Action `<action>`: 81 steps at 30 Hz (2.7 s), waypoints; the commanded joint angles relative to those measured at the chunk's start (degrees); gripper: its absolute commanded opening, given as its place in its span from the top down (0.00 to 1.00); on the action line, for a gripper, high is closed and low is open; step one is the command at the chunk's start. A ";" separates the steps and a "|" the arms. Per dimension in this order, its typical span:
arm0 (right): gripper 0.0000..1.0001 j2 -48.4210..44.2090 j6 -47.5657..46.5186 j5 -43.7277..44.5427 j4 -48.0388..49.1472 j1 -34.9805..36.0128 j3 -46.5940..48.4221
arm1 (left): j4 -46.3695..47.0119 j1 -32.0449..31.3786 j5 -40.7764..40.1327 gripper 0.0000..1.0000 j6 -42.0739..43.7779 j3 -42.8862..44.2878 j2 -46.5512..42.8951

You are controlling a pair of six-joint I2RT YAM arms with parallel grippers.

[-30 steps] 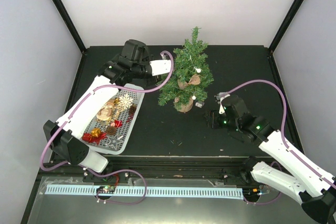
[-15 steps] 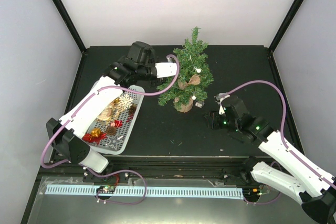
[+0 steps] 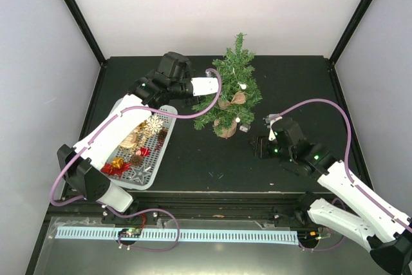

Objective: Decorate the small christmas tree

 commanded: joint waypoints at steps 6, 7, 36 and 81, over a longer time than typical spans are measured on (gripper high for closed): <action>0.40 -0.20 0.07 -0.31 0.43 0.09 0.54 | 1.75 -0.34 -2.51 0.72 0.23 -0.22 0.02; 0.40 -0.27 0.10 -0.29 0.43 0.19 0.56 | 1.87 -0.30 -2.92 0.70 0.01 -0.22 -0.09; 0.40 -3.83 0.69 0.67 -0.88 0.15 0.74 | 3.16 0.41 -11.27 0.26 -2.61 -4.16 -5.37; 0.44 -8.38 9.53 -3.25 -1.55 0.26 -7.72 | -28.48 48.81 -0.17 0.27 16.65 -32.06 -6.75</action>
